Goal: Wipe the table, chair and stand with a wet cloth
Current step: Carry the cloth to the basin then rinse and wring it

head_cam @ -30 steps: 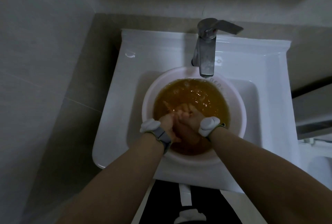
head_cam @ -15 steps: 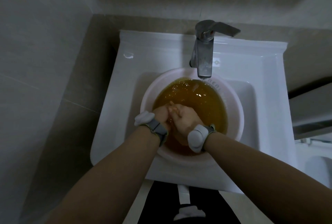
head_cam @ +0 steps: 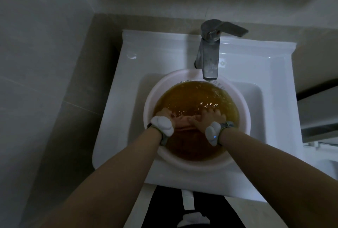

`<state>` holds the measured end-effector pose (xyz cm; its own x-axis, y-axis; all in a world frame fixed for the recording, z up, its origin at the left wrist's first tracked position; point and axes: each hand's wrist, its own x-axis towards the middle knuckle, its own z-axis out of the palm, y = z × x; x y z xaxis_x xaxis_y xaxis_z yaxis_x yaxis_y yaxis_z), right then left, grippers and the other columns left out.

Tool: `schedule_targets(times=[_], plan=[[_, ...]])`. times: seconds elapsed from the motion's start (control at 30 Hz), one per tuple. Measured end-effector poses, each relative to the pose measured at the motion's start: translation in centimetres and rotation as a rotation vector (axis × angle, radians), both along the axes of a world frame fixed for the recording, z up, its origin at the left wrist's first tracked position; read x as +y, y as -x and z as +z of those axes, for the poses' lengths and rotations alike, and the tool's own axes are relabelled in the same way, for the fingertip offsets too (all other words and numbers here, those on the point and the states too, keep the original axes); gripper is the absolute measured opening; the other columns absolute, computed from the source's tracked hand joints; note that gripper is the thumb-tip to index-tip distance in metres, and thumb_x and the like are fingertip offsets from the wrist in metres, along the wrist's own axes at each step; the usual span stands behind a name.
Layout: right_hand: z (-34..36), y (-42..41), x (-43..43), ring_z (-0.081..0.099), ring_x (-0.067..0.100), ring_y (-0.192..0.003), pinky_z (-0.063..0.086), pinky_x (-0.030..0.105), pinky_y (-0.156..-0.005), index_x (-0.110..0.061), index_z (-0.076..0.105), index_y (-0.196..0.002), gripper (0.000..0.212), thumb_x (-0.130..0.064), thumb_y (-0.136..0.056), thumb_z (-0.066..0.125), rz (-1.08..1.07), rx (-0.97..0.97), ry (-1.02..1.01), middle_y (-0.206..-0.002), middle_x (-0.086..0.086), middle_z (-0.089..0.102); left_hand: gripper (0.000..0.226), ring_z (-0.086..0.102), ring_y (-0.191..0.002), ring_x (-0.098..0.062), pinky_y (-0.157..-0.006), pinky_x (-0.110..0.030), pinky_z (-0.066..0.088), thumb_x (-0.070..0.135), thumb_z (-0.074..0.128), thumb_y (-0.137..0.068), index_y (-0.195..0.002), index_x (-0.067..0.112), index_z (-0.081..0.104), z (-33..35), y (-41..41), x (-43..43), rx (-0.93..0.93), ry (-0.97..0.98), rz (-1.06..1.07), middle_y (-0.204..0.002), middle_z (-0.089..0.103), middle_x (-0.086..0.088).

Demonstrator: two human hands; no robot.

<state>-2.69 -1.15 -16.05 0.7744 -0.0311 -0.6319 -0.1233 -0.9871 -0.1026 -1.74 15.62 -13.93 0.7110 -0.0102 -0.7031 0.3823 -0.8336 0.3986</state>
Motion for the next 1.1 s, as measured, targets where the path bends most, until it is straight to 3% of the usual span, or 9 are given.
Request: schedule_targets(times=[0.07,0.13,0.27,0.4,0.47,0.57,0.67,0.9,1.1], plan=[[0.6,-0.2,-0.8,0.041,0.030,-0.117,0.033,0.042,-0.095,-0.031,0.061,-0.107,0.045,-0.066,-0.084,0.044,0.031,-0.001,-0.073,-0.121,0.002,0.054,0.024,0.060,-0.096,-0.030,-0.073,-0.032,0.045,0.026,0.053,-0.094,-0.078,0.008,0.058,0.5,0.2,-0.1,-0.015,-0.046,-0.098,-0.100,0.062,-0.015],[1.9,-0.3,-1.3,0.053,0.024,-0.097,0.042,0.034,-0.081,-0.029,0.058,-0.077,0.020,-0.048,-0.085,0.058,-0.033,-0.130,-0.296,-0.091,-0.003,0.062,0.020,0.057,-0.099,-0.032,-0.078,-0.033,0.046,0.026,0.051,-0.092,-0.079,0.011,0.055,0.6,0.3,0.0,-0.164,-0.067,-0.088,-0.105,0.060,-0.013],[5.4,0.2,-1.4,0.061,0.016,-0.056,0.052,0.030,-0.054,-0.011,0.054,-0.075,0.016,-0.015,-0.085,0.066,-0.363,-0.185,-0.830,-0.066,0.009,0.066,0.011,0.051,-0.094,-0.032,-0.086,-0.045,0.043,0.013,0.056,-0.086,-0.080,0.004,0.057,2.8,0.4,0.2,-0.606,0.086,-0.100,-0.099,0.057,-0.016],[6.5,-0.3,-1.3,0.055,0.009,-0.065,0.047,0.025,-0.067,-0.021,0.059,-0.093,0.014,-0.025,-0.084,0.069,-0.253,-0.251,-0.789,-0.073,-0.003,0.060,0.010,0.051,-0.075,-0.022,-0.071,-0.033,0.043,0.015,0.049,-0.094,-0.084,0.011,0.047,7.1,-0.5,0.3,-0.614,0.322,-0.052,-0.081,0.055,-0.007],[7.0,-0.3,-0.8,0.061,0.010,-0.079,0.049,0.026,-0.076,-0.025,0.060,-0.111,0.034,-0.036,-0.080,0.070,-0.146,-0.222,-0.782,-0.087,-0.005,0.065,0.009,0.053,-0.072,-0.021,-0.067,-0.030,0.043,0.017,0.049,-0.094,-0.086,0.015,0.047,8.9,-0.7,0.0,-0.635,0.391,-0.079,-0.079,0.056,-0.004],[8.4,-0.4,0.0,0.063,0.010,-0.081,0.050,0.026,-0.077,-0.022,0.068,-0.092,0.010,-0.030,-0.085,0.066,-0.087,-0.298,-0.829,-0.086,-0.006,0.068,0.009,0.055,-0.071,-0.020,-0.066,-0.029,0.044,0.022,0.050,-0.093,-0.085,0.019,0.050,10.5,-0.9,0.0,-0.666,0.432,-0.157,-0.077,0.058,-0.002],[9.6,-0.7,-0.1,0.062,0.015,-0.074,0.050,0.028,-0.073,-0.022,0.064,-0.074,0.015,-0.020,-0.089,0.062,-0.105,-0.382,-0.912,-0.078,-0.002,0.066,0.010,0.053,-0.068,-0.019,-0.063,-0.024,0.042,0.018,0.050,-0.093,-0.084,0.016,0.048,11.4,-1.4,0.5,-0.724,0.427,-0.121,-0.074,0.056,-0.002],[13.3,-1.1,-0.1,0.058,0.023,-0.067,0.049,0.033,-0.069,-0.016,0.056,-0.080,0.016,-0.010,-0.095,0.053,-0.397,-0.406,-1.177,-0.066,0.004,0.061,0.016,0.046,-0.057,-0.009,-0.056,-0.020,0.041,0.018,0.041,-0.098,-0.083,0.018,0.045,12.1,-1.1,1.1,-0.602,0.512,0.105,-0.066,0.050,0.005],[13.8,-0.5,1.6,0.063,0.019,-0.074,0.053,0.033,-0.071,-0.015,0.061,-0.084,0.008,-0.019,-0.084,0.067,-0.019,-0.516,-0.847,-0.078,0.003,0.066,0.015,0.047,-0.065,-0.005,-0.060,-0.013,0.040,0.021,0.042,-0.098,-0.090,0.011,0.049,13.7,-0.9,-0.7,-0.609,0.587,0.168,-0.073,0.051,0.005]])
